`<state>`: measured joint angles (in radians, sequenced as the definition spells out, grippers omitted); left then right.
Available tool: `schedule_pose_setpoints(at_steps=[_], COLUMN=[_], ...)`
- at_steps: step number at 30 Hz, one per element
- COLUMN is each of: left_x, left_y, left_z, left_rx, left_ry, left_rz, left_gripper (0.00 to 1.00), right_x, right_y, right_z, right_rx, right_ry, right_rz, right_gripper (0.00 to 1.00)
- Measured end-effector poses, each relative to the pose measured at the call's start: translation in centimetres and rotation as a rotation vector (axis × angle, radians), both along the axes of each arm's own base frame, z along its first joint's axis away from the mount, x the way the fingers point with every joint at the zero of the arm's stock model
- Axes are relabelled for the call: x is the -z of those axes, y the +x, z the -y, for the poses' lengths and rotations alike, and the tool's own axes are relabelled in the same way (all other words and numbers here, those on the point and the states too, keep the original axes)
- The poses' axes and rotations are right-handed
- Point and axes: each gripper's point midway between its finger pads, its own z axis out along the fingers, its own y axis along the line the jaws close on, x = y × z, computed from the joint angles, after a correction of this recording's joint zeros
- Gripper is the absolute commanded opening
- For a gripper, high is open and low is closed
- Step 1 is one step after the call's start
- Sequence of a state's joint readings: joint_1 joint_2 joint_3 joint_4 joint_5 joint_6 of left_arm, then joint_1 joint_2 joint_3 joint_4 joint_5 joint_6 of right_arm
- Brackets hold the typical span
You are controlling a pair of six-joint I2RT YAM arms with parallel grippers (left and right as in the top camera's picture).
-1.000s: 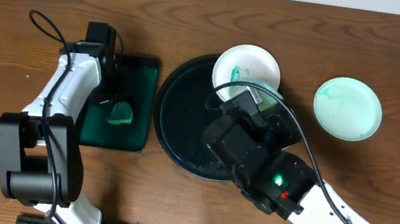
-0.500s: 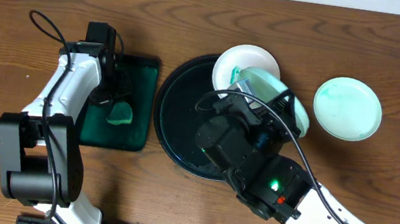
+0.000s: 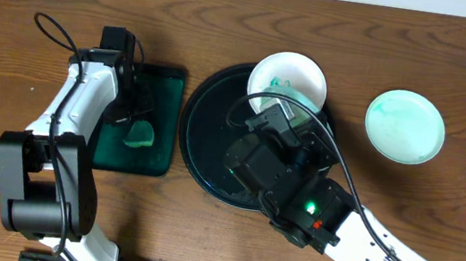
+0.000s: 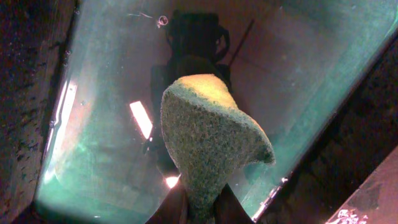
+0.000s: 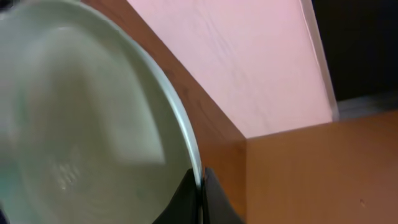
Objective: Clean dirty plates on tray and stack at the side
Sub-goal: 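Lift the cleaned plate off the black tray with the right gripper, then stack the plate onto the cleaned plate right of the tray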
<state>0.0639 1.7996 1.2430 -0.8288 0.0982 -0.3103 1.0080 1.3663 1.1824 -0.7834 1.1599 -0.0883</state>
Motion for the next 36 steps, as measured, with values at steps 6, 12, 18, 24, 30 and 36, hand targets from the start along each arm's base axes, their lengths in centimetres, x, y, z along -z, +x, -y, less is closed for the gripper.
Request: schedule_pose_setpoints(at_steps=[6, 12, 18, 24, 30, 36], left_x=[0.0, 0.0, 0.0, 0.0, 0.0, 0.0], left_y=[0.0, 0.0, 0.0, 0.0, -0.1, -0.1], left_z=[0.0, 0.0, 0.0, 0.0, 0.0, 0.0], left_rx=[0.000, 0.000, 0.000, 0.000, 0.000, 0.000], left_ry=[0.000, 0.000, 0.000, 0.000, 0.000, 0.000], left_rz=[0.000, 0.002, 0.000, -0.002, -0.002, -0.003], left_gripper=[0.07, 0.08, 0.07, 0.08, 0.07, 0.08], right_x=[0.0, 2.1, 5.6, 8.4, 9.5, 10.2], right_y=[-0.3, -0.1, 0.3, 2.0, 4.3, 5.0], right_z=[-0.1, -0.5, -0.3, 2.3, 9.8, 18.7], right_rx=[0.000, 0.009, 0.175, 0.403, 0.663, 0.913], right_ry=[0.084, 0.334, 0.746, 0.931, 1.045, 1.149], right_rz=[-0.024, -0.160, -0.338, -0.379, -0.316, -0.222], right_gripper=[0.01, 0.01, 0.01, 0.01, 0.01, 0.01])
